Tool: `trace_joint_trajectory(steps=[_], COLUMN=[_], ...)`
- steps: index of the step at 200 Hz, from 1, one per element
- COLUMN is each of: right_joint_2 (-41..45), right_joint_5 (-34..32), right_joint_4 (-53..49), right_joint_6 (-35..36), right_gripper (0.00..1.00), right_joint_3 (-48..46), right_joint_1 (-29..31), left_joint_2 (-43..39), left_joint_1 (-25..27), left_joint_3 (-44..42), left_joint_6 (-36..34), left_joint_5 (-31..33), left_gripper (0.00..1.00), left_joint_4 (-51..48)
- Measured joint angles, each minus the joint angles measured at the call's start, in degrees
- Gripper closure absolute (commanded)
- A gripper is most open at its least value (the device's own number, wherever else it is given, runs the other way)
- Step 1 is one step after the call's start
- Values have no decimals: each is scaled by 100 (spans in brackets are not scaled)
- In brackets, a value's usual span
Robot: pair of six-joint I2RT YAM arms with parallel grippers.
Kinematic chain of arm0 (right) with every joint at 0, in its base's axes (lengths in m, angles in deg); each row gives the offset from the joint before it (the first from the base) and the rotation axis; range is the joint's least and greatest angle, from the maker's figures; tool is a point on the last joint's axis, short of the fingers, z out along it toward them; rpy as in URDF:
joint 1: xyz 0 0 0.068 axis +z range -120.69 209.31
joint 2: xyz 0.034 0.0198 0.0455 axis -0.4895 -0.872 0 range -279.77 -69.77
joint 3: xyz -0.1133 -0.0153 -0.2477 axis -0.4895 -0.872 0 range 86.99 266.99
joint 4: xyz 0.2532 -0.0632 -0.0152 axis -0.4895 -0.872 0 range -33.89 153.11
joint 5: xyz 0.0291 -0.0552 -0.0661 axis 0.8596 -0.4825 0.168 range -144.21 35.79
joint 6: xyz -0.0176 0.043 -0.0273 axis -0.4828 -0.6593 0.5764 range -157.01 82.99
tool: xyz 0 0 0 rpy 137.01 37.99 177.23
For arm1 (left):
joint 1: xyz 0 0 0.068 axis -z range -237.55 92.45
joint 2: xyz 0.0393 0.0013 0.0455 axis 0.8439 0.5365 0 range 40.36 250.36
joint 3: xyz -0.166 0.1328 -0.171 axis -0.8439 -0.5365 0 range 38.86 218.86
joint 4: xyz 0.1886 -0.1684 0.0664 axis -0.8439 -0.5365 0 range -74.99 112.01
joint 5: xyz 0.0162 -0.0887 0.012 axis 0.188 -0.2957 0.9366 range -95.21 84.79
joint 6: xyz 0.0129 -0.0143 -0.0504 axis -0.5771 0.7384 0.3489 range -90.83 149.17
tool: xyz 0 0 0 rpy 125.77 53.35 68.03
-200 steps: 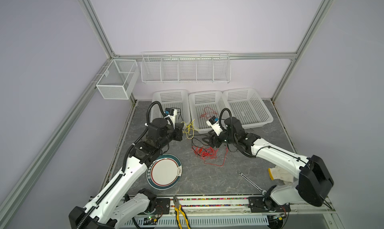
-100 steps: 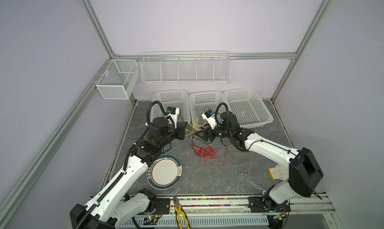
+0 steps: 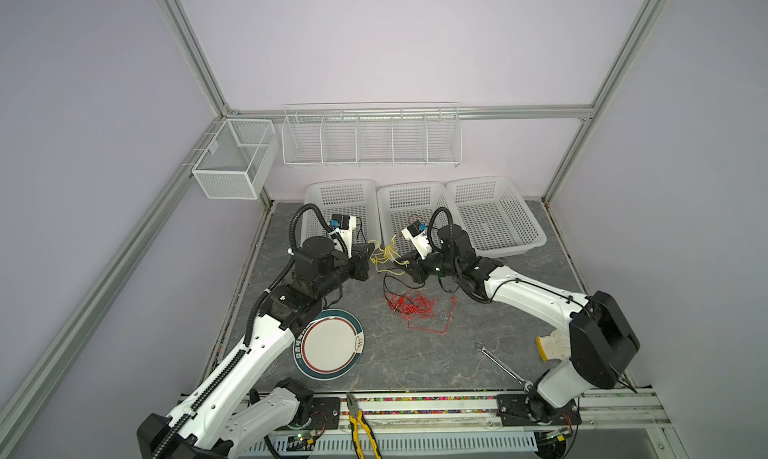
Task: Untangle the cables
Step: 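Grasp one yellow wire from the left gripper's bundle with the right gripper, then carry the yellow wire into the basket farthest from the left arm and release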
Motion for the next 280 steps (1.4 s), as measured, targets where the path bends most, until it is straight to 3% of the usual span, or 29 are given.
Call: trace_joint_trajectory(steps=[66,148,199,246,280], right_joint_2=[452,1473,1298,417,-136], right_joint_5=[-957,-2286,-2894,-3211,-3281], right_joint_4=[-192,-590,-761,-833,-984], right_joint_6=[203,553,522,299,201], right_gripper=[93,93,93,93,90], right_joint_3=[-350,-570,-251,153,271], right_joint_1=[-107,-1001,-1766,-2638,-2949], left_joint_2=[-835,-1069,-470,-103,-129], left_joint_1=[15,15,17,229,459], left_joint_3=[-264,-413,-619,-835,-938], left_joint_6=[24,107,240,321,319], left_joint_5=[498,1416,1054,317,-28], left_gripper=[100,100,100,100,100], left_joint_4=[-59,-470,-452,-39,332])
